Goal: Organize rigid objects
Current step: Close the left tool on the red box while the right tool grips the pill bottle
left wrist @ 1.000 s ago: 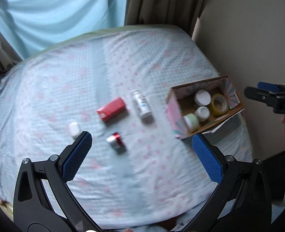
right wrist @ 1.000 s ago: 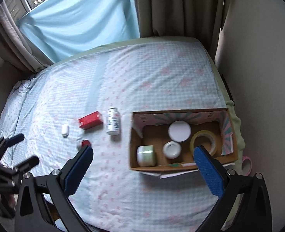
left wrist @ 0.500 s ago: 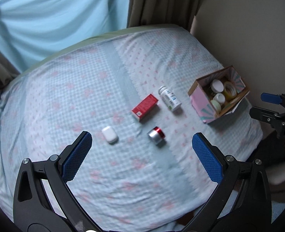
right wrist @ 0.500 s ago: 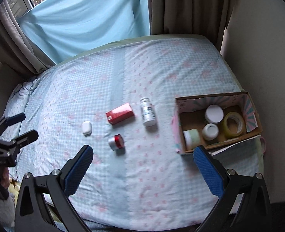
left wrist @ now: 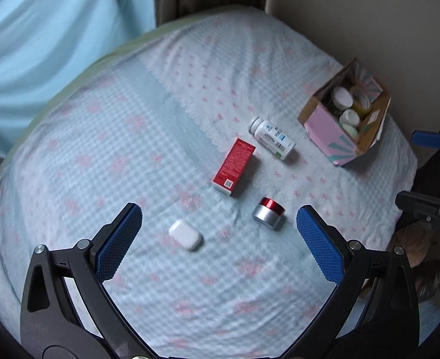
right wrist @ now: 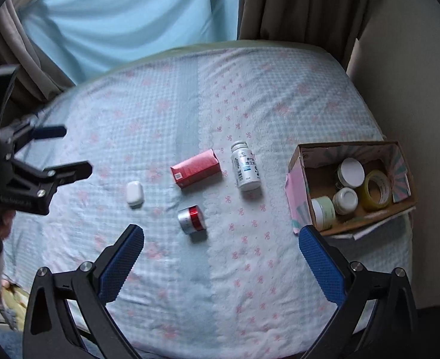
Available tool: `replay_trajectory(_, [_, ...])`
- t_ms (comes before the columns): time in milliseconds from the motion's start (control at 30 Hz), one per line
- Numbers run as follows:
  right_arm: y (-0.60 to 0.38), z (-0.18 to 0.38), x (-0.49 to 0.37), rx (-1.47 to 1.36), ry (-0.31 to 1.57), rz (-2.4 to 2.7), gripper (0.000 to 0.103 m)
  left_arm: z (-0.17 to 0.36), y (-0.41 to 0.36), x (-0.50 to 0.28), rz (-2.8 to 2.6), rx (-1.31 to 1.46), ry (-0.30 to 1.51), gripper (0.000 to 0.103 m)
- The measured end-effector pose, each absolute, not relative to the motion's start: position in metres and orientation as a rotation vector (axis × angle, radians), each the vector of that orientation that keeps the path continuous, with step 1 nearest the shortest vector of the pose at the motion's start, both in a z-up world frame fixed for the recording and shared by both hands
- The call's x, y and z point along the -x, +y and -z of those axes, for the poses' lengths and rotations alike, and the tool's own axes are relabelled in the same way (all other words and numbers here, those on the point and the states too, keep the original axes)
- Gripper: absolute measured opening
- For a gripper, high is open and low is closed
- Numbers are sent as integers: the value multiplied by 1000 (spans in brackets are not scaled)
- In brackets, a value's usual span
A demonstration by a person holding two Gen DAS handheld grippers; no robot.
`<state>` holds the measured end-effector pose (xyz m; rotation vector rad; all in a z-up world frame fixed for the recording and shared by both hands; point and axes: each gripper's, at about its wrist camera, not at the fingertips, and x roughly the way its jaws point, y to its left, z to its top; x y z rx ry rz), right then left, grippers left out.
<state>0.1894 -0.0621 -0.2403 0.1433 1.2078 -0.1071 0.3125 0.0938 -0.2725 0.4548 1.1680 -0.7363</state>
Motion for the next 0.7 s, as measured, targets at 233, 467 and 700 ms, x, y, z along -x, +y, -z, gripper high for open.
replay_trajectory(233, [-82, 309, -249, -86, 1315, 57, 103, 352, 41, -353, 769, -554, 1275, 103])
replay_trajectory(467, [-105, 393, -311, -20, 1487, 31, 103, 433, 0, -370, 770, -649, 1368, 101])
replay_trajectory(700, [-119, 464, -348, -45, 1612, -9, 95, 492, -24, -377, 757, -753, 1424, 87])
